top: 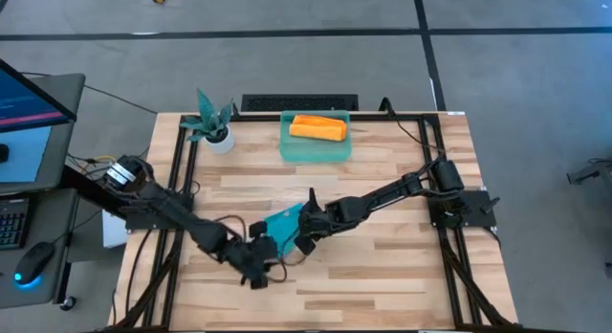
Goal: Roll microfiber towels into tight, uniform cylinder then place into a basket
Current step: Roll the blue microfiber cloth
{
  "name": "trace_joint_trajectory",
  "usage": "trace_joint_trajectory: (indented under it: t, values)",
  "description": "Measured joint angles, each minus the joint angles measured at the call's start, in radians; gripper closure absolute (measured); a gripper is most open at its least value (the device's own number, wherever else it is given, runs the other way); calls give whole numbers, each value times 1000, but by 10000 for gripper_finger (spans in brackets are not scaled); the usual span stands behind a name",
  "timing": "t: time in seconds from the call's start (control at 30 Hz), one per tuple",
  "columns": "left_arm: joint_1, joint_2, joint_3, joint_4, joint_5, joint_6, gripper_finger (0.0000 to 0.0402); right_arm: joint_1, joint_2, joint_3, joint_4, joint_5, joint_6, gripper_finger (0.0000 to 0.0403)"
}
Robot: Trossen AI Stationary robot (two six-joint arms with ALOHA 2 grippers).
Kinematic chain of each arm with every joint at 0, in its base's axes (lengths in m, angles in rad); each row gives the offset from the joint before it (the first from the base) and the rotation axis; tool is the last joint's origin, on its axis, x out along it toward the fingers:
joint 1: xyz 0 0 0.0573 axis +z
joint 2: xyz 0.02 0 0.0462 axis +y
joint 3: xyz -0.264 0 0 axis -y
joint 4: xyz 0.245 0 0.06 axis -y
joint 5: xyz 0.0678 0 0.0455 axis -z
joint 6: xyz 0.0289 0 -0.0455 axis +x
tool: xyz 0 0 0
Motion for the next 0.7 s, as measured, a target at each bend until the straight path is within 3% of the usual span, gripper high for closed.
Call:
trace_joint_trajectory:
  t: [0.13,0.3,0.47,0.7]
  values:
    - [-70,33,1,113,-85,86,267,-1,0,0,1,-1,1,385]
    - [-87,128,2,233,-103,174,267,-1,0,0,2,-2,1,386]
    - [-60,175,1,238,-160,168,267,-1,0,0,1,-2,0,386]
    - [-38,175,1,202,-165,129,267,-1,0,0,2,-6,0,387]
